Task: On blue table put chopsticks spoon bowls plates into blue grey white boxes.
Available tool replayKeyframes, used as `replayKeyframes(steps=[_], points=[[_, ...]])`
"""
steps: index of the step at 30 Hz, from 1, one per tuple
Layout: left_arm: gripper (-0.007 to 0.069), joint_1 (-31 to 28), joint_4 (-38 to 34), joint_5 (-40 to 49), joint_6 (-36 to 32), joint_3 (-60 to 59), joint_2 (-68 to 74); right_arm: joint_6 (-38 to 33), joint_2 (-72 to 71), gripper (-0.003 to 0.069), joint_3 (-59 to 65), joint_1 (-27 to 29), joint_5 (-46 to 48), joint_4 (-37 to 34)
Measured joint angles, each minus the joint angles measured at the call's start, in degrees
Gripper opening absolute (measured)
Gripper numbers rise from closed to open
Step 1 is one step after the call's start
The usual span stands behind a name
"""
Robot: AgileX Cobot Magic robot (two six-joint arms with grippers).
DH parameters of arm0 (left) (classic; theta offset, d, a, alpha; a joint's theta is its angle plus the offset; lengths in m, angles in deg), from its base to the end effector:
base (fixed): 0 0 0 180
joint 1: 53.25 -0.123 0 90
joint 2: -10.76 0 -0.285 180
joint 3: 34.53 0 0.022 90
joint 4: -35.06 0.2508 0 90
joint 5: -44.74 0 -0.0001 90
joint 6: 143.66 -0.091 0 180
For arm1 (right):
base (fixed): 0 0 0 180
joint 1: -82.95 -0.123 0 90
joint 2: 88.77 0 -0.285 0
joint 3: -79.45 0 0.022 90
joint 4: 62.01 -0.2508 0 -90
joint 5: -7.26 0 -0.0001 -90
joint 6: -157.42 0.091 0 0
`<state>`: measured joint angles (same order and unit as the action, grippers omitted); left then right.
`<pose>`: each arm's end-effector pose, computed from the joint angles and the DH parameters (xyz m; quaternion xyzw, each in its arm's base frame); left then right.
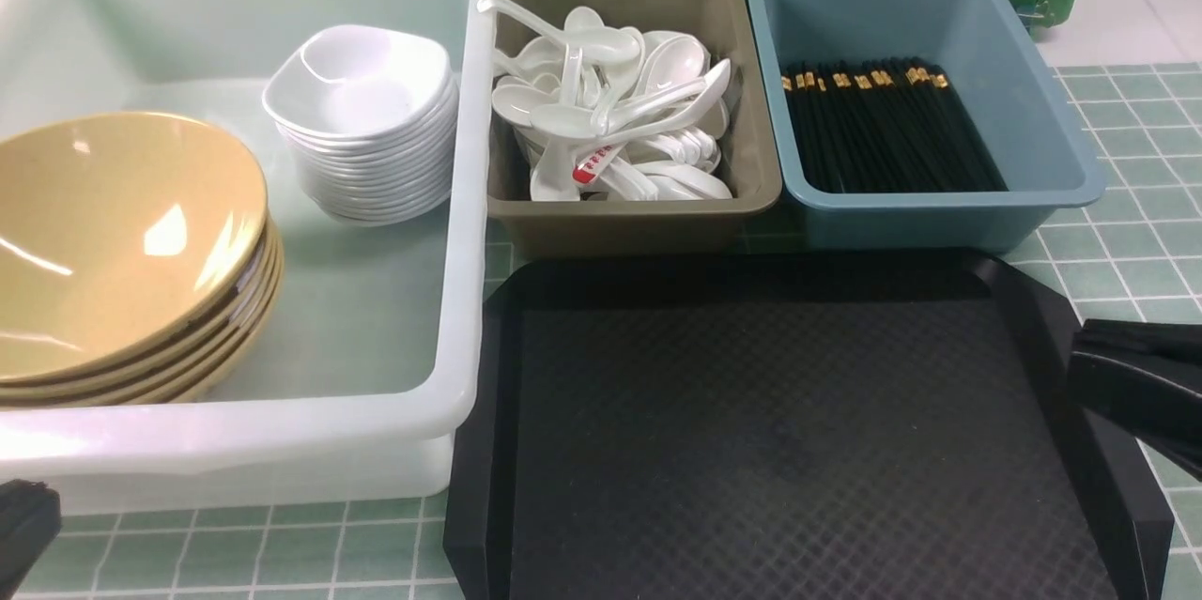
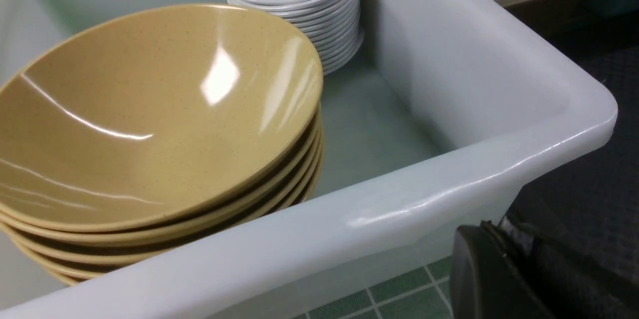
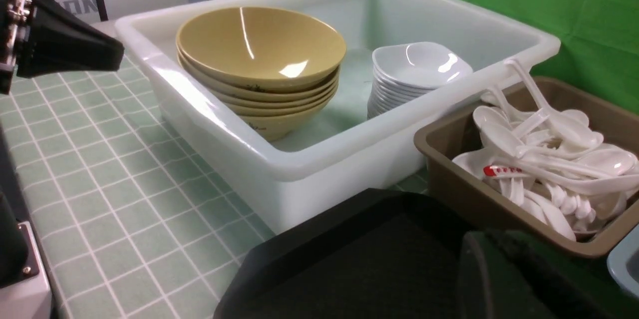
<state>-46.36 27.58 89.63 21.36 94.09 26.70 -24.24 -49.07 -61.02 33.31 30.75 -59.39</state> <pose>0.0316 -0.0123 0.2843 0.1447 0.8157 -0.0246 0.5596 0.0736 0.0841 0.3534 -0.3477 0.6993 0.2353 0.5786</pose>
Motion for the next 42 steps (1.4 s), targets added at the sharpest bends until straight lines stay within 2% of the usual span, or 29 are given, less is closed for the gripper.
replayKeyframes(steps=[17, 21, 24, 27, 28, 29, 30, 35, 39, 42], points=[[-0.0006, 0.0, 0.0, -0.2, 0.0, 0.0, 0.0, 0.0, 0.0, 0.0055, 0.2, 0.0, 0.1, 0.0], [-0.0006, 0.0, 0.0, -0.2, 0.0, 0.0, 0.0, 0.0, -1.6, 0.0057, 4.3, 0.5, -3.7, -0.1], [-0.0006, 0.0, 0.0, -0.2, 0.0, 0.0, 0.0, 0.0, -5.5, 0.0042, 9.7, 5.0, -7.7, -0.1], [-0.0006, 0.0, 0.0, -0.3, 0.0, 0.0, 0.0, 0.2, -9.9, 0.0034, 15.4, 13.1, -12.5, -0.1], [-0.0006, 0.0, 0.0, -0.4, 0.0, 0.0, 0.0, 0.8, -13.2, 0.0035, 20.1, 20.2, -16.1, -0.1], [-0.0006, 0.0, 0.0, -0.4, 0.0, 0.0, 0.0, 1.1, -14.3, 0.0035, 21.6, 22.6, -17.1, -0.1], [-0.0006, 0.0, 0.0, -0.4, 0.0, 0.0, 0.0, 2.0, -17.3, 0.0035, 25.6, 28.2, -19.4, -0.1], [-0.0006, 0.0, 0.0, -0.4, 0.1, 0.0, 0.0, 3.4, -26.3, 0.0035, 35.2, 44.4, -19.7, -0.1], [-0.0006, 0.0, 0.0, -0.4, 0.1, 0.0, 0.0, 4.2, -31.8, 0.0035, 39.0, 51.1, -15.2, -0.1], [-0.0006, 0.0, 0.0, -0.4, 0.1, 0.0, 0.0, 5.4, -32.4, 0.0034, 39.3, 52.8, -13.3, -0.1]])
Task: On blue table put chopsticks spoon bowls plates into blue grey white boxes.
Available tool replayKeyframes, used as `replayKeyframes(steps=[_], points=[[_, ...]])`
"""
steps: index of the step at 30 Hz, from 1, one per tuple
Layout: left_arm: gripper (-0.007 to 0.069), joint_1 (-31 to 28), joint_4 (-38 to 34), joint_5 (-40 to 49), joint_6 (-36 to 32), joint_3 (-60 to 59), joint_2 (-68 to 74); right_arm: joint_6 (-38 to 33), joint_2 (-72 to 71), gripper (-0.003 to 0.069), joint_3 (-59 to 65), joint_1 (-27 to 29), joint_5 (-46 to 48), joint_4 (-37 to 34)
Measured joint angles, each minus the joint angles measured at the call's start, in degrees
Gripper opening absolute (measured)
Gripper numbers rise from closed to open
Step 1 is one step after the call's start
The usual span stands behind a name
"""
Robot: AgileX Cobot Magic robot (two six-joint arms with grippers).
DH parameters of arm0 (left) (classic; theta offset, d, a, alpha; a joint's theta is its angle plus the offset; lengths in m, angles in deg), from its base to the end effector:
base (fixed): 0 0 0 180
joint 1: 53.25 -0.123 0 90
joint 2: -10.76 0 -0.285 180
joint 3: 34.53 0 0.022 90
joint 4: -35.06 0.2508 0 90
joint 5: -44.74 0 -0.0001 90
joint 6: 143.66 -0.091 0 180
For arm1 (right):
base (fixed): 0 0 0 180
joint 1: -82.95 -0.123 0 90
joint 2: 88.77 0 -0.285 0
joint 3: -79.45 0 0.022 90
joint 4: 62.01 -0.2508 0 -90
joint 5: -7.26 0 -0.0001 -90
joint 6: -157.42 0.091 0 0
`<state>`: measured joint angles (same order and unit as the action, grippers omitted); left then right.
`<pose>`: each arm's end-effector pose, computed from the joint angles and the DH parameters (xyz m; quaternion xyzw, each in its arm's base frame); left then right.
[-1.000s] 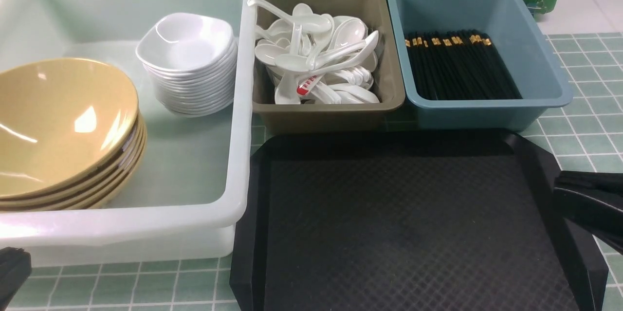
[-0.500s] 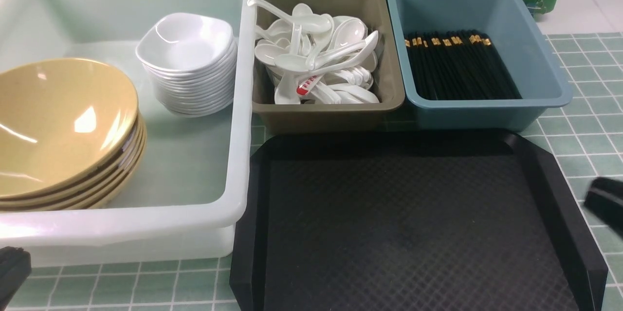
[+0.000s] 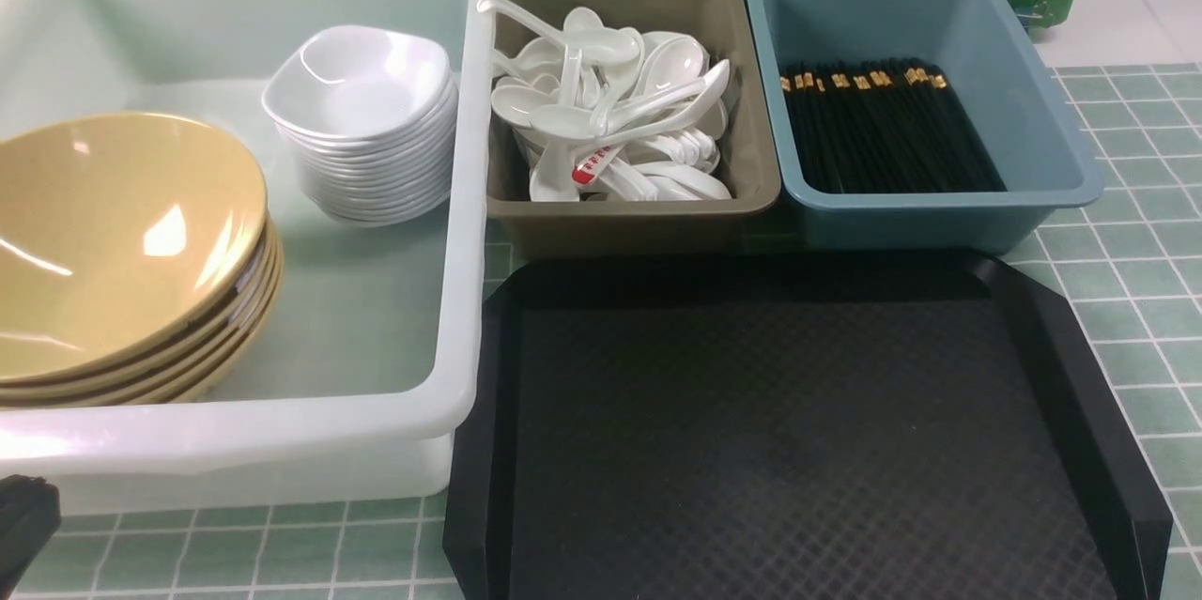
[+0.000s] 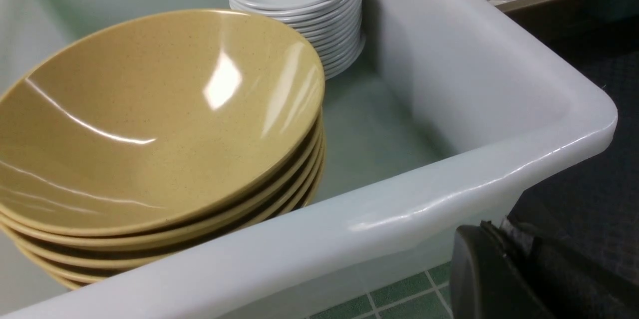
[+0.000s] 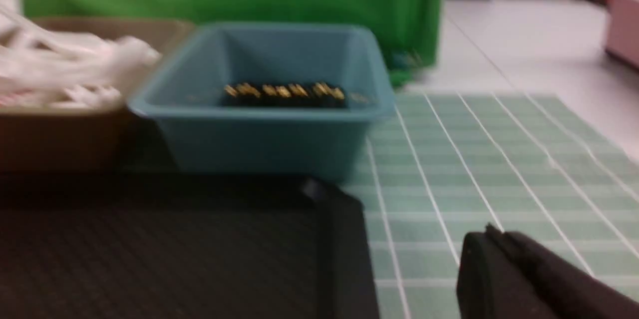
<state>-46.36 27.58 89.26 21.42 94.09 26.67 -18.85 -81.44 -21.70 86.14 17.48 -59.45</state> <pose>0.0318 -0.0122 0.2848 0.1437 0.8139 -0.0246 0.5625 0.0564 -0.0039 0.1878 0.0313 0.7448 -0.0145 0.6664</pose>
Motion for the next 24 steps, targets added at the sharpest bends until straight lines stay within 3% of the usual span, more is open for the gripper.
replayKeyframes(steps=[7, 24], points=[[-0.0006, 0.0, 0.0, -0.2, 0.0, 0.0, 0.0, 1.0, -0.2, 0.0034, 0.0, 0.7, 7.3, 0.0], [-0.0006, 0.0, 0.0, -0.2, 0.0, 0.0, 0.0, 1.0, -0.2, 0.0036, -0.1, 0.7, 8.3, 0.0]])
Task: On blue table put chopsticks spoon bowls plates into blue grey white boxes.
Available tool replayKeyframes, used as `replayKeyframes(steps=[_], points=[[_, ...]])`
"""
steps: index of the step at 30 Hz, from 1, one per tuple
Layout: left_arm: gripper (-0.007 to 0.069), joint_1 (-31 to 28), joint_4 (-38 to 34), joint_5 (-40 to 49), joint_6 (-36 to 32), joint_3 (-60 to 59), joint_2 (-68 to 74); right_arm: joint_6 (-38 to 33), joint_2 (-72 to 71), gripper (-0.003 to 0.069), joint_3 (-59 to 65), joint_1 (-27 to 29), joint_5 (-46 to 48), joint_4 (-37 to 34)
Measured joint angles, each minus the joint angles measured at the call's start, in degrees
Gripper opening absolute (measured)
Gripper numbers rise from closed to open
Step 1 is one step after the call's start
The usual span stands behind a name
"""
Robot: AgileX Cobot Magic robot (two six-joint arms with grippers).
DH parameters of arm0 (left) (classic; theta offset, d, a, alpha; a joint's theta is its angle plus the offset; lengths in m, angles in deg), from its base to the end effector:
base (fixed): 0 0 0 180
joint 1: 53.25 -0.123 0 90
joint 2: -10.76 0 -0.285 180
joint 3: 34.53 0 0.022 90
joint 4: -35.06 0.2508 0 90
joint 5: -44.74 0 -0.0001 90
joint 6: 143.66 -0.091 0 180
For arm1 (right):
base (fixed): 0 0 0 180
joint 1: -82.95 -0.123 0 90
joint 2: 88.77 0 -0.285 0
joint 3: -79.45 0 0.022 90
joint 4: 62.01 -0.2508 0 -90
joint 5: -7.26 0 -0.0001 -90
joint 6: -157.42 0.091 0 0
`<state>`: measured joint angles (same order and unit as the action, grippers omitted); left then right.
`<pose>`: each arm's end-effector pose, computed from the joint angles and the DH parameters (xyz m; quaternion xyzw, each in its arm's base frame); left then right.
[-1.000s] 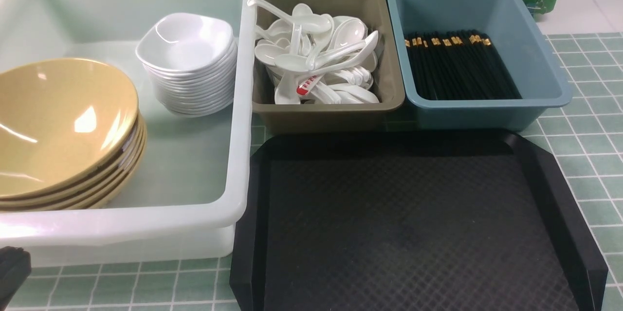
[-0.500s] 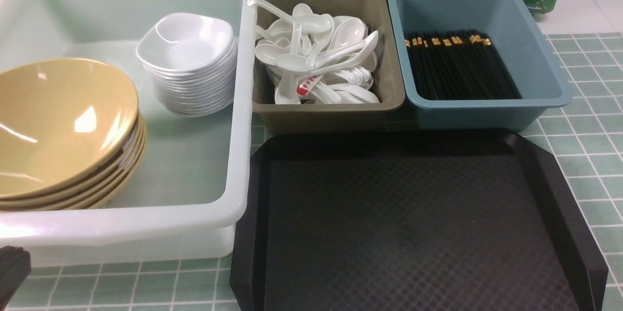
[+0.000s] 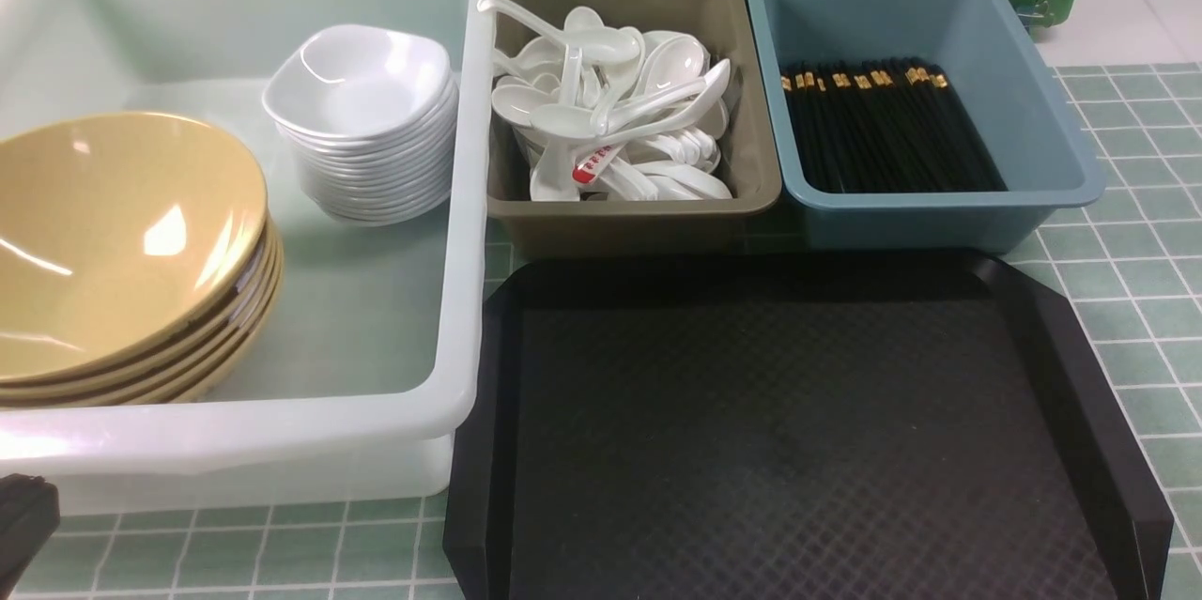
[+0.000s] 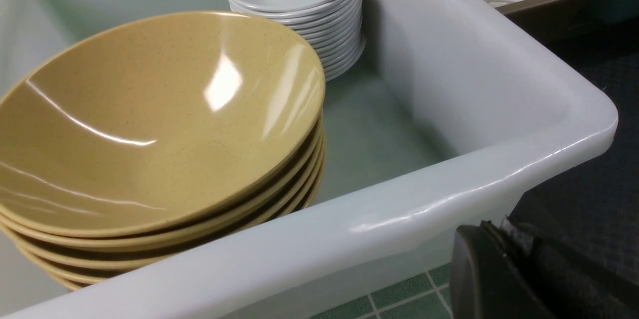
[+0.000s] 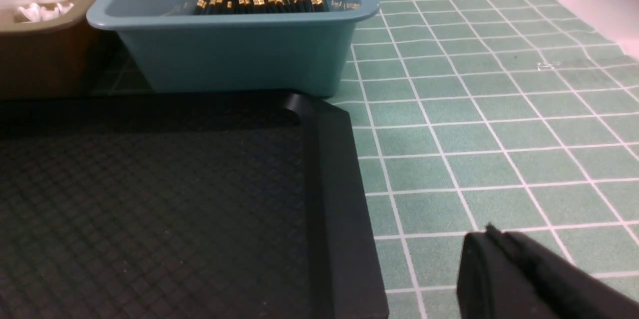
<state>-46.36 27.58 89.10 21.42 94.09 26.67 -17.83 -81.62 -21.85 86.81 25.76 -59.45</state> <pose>0.0319 -0.0122 0.2851 0.1434 0.8131 -0.0245 0.5636 0.0537 -0.0049 0.1759 0.0469 0.7884 -0.0138 0.6132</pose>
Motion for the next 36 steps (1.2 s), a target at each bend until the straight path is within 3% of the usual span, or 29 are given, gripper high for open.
replayKeyframes(steps=[11, 14, 19, 22, 25, 36], points=[[-0.0006, 0.0, -0.2, -1.7, 0.0, -0.8, 0.0, 0.0, 0.0, 0.0037, 0.0, 0.0, 0.0, 0.0], [-0.0006, 0.0, -0.2, -7.6, 0.3, -2.9, -0.1, 0.0, 0.0, 0.0039, 0.0, 0.0, 0.0, 0.0], [-0.0006, -4.3, 6.8, -31.9, 9.4, -16.0, -4.7, 0.0, 0.0, 0.0042, 0.0, 0.0, 0.0, 0.0], [-0.0006, -8.4, 7.5, -35.3, 14.9, -20.7, -7.8, 0.0, 0.0, 0.0044, 0.0, 0.0, 0.0, 0.0], [-0.0006, -11.5, 7.5, -33.5, 18.2, -24.7, -8.8, 0.0, 0.0, 0.0046, 0.0, 0.0, 0.0, 0.0], [-0.0006, -10.2, 7.5, -26.9, 19.2, -27.4, -8.9, 0.0, 0.0, 0.0050, 0.0, 0.0, 0.0, 0.0]])
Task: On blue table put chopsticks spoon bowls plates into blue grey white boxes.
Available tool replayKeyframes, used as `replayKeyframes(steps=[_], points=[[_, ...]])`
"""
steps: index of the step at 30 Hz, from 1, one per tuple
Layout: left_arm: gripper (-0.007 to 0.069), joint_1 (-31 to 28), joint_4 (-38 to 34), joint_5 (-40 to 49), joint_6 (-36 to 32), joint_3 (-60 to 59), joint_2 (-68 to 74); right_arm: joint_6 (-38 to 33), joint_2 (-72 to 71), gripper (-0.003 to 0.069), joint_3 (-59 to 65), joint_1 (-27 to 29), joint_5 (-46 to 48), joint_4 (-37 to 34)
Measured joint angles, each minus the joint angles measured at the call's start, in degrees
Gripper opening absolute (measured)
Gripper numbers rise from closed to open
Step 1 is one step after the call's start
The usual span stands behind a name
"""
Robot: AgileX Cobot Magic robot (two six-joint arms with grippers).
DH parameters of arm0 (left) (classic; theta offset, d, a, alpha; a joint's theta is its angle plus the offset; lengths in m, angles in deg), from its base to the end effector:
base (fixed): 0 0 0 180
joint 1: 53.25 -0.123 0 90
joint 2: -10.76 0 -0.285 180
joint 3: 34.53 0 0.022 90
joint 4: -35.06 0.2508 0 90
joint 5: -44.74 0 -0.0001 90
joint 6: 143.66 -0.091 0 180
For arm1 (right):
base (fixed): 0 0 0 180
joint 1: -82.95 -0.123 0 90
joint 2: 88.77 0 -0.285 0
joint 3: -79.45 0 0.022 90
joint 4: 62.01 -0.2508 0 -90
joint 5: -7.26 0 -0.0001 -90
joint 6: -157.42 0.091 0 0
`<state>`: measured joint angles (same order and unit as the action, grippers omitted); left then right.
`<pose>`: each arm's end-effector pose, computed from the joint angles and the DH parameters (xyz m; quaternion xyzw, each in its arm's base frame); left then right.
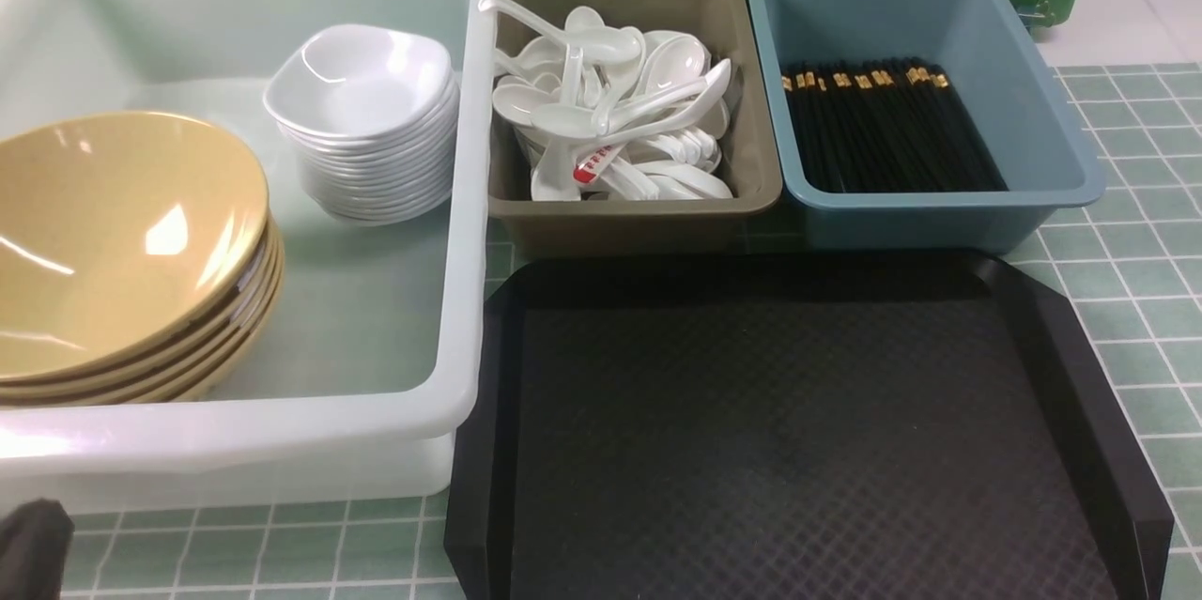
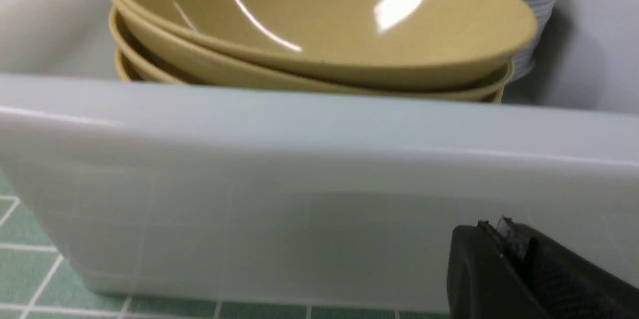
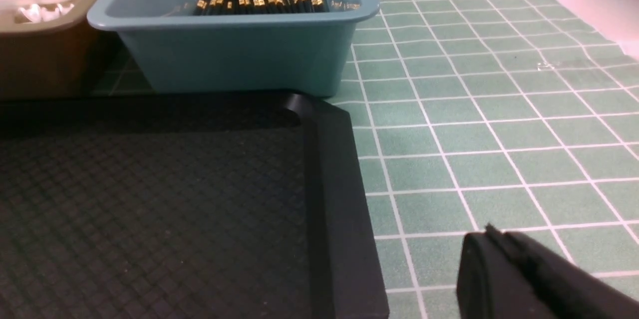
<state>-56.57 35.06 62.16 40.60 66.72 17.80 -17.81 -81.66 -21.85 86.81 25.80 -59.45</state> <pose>0.0541 0.0031 0.1774 -0.0518 0.7820 -0.0051 0.6211 0.0536 -0.0049 0.1759 0.0471 0.7884 -0.0137 0.6132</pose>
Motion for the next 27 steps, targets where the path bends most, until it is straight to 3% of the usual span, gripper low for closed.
replayKeyframes(steps=[27], points=[[-0.0006, 0.0, -0.4, 0.4, 0.0, 0.0, 0.0, 0.0, 0.0, 0.0076, 0.0, 0.0, 0.0, 0.0]])
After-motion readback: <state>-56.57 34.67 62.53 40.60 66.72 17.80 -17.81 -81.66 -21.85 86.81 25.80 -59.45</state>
